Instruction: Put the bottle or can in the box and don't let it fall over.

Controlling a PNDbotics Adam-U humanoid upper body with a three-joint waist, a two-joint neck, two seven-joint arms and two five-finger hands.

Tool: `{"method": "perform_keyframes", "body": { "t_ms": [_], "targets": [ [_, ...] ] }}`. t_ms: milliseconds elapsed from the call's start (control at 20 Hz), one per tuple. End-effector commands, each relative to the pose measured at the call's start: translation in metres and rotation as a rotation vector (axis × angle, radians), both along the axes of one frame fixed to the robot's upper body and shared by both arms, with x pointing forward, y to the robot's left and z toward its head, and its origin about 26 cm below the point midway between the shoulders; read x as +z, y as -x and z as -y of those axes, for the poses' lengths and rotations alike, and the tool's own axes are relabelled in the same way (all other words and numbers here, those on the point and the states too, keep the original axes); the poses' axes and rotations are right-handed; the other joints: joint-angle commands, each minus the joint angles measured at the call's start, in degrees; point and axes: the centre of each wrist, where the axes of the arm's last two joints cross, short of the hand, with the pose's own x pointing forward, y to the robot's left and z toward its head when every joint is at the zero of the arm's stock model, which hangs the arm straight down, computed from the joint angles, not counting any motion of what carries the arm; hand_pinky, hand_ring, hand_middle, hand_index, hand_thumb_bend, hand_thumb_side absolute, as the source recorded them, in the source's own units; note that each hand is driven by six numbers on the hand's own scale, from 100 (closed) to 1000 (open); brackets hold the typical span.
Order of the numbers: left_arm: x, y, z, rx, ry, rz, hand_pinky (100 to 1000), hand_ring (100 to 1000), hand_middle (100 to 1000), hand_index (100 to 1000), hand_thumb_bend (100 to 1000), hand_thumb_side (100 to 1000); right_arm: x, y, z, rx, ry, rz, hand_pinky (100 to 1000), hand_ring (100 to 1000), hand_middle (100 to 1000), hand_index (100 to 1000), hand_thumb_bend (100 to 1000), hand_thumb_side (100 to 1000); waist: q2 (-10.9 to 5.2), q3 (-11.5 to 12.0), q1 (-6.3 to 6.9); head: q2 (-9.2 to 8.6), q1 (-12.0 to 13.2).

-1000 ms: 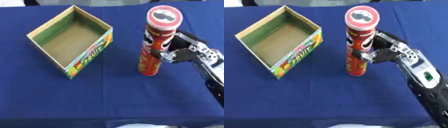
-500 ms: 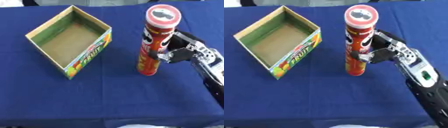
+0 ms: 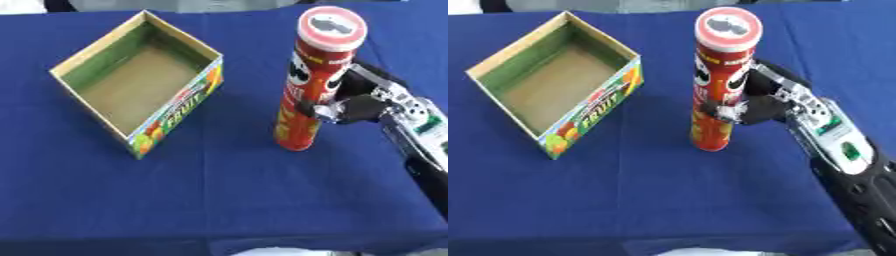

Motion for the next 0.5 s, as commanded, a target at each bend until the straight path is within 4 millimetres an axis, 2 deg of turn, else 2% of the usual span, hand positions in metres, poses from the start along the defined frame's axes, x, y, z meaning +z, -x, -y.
{"method": "perform_keyframes", "body": {
  "t_ms": [50,500],
  "targets": [
    [0.0151,0.0017,-0.0060,0.010,-0.014,0.034,752,930,893,905,546,1000,0.0030,-0.0012,0.0022,-0.013,-0.007,0.000,863,906,665,640,310,100,-0.58,0.0,0.21,0.31,-0.2],
    [0.0152,0.0014,-0.0054,0.007,-0.016,0.033,751,930,894,905,543,1000,0.0072,-0.0002,0.0026,-0.032,-0.025,0.018,855,885,603,575,151,100,-0.61,-0.2,0.24,0.31,-0.1]
  ]
}}
